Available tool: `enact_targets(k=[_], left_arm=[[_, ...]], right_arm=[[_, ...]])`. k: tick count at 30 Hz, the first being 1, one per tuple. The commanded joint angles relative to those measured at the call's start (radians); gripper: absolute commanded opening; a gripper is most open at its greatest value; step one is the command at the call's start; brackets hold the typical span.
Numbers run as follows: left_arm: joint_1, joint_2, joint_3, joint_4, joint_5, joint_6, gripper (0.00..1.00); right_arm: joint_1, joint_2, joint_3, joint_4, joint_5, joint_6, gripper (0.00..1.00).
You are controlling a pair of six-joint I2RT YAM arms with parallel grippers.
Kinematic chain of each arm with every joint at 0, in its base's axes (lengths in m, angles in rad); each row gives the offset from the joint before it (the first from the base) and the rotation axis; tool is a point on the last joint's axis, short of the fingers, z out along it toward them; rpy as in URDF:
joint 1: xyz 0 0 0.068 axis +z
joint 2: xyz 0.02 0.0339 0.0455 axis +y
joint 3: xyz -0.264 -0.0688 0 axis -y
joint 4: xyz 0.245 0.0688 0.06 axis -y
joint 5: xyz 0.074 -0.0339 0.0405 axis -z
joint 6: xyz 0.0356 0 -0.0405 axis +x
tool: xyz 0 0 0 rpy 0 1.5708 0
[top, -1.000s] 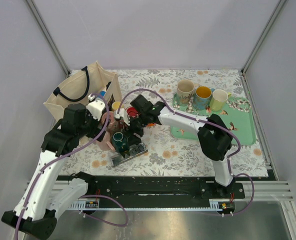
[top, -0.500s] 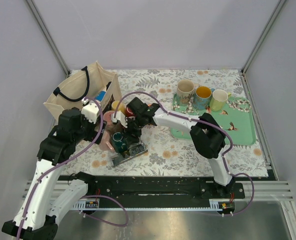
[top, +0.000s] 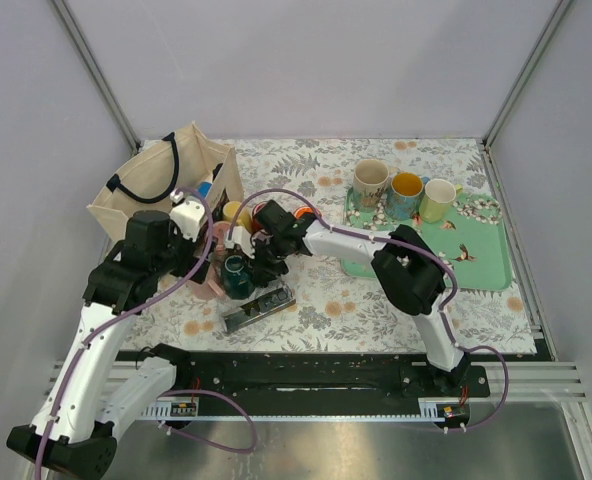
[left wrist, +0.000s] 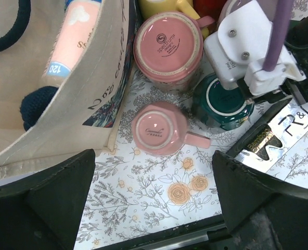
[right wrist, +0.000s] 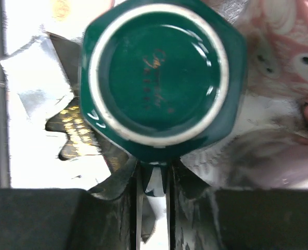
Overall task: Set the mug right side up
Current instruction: Turn over the cup at the center of the board.
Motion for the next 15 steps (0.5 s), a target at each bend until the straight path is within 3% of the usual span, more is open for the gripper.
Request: enact_targets(k=[1,7,15], left_arm=[[0.006,0.010,0.043,0.068,0.014,-0.008,0.97],[0.006,0.086,0.095,0.102,0.080,0.028,0.96],[0.006,0.196,0.208,0.197,0.143,0.236,0.95]], right_arm=[[-0.018,-0.021,0.031,-0.005,0.010,0.010,0.14],[-0.075,-0.122,0.067,-0.093,-0.104,-0.024,0.00],[-0.191,-0.268,0.120,-0.139,-0.250,0.083,0.00]])
